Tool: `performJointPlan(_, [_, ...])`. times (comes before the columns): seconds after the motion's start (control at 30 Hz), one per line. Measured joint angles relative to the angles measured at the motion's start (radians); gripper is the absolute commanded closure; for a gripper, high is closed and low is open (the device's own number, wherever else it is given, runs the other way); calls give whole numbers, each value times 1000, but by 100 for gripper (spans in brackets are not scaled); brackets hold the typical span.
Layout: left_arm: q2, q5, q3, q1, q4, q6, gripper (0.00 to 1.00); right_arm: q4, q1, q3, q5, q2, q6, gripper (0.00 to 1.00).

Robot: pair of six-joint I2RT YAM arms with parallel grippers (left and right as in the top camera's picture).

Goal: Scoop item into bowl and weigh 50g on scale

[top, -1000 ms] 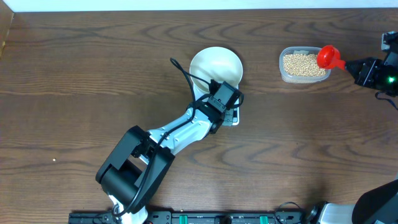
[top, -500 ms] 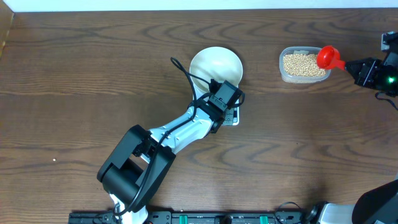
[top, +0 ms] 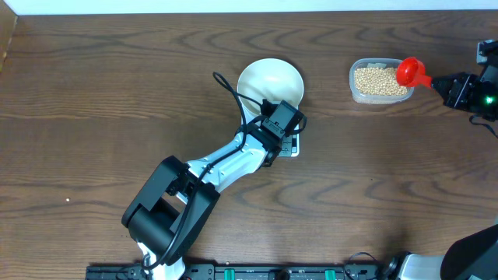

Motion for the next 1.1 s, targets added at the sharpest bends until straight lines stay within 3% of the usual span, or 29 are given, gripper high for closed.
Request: performJointPlan(1.1, [6, -95, -10, -42, 26, -18, 93, -4, 0, 0, 0, 0, -3, 99])
